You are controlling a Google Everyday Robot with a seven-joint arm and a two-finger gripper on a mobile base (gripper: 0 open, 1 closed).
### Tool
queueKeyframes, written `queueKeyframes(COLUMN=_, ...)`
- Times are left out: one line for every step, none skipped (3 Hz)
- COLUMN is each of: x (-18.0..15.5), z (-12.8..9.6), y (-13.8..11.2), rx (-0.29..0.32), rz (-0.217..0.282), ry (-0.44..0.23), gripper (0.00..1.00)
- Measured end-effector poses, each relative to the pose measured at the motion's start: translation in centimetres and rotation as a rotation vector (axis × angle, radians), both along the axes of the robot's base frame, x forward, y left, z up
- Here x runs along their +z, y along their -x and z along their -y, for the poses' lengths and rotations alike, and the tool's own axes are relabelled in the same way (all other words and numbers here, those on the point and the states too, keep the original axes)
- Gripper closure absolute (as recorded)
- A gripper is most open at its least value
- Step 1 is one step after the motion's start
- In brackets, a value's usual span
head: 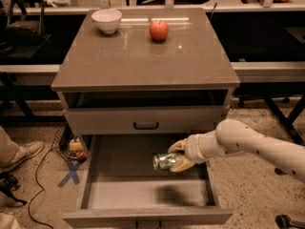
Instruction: Pick green can from middle drawer and place on counter
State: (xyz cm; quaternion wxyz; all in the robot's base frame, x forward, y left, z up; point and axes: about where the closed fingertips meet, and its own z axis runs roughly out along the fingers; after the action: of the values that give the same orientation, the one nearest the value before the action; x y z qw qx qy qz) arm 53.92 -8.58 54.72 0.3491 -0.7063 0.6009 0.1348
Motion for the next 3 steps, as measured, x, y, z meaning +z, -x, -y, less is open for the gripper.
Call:
queueKeyframes(x=3.1, z=1.7, y=0.3, rx=-0.015, rz=0.031, ry=0.014, gripper=1.00)
queueKeyframes(x=9.8, z=4.5, y=0.9, rx=-0.031, rz=0.089, ry=0.028, gripper=1.00)
queueKeyframes(x=17.9, z=6.9, y=1.1, rx=-0.036, rz=0.153, ry=0.049, gripper=1.00)
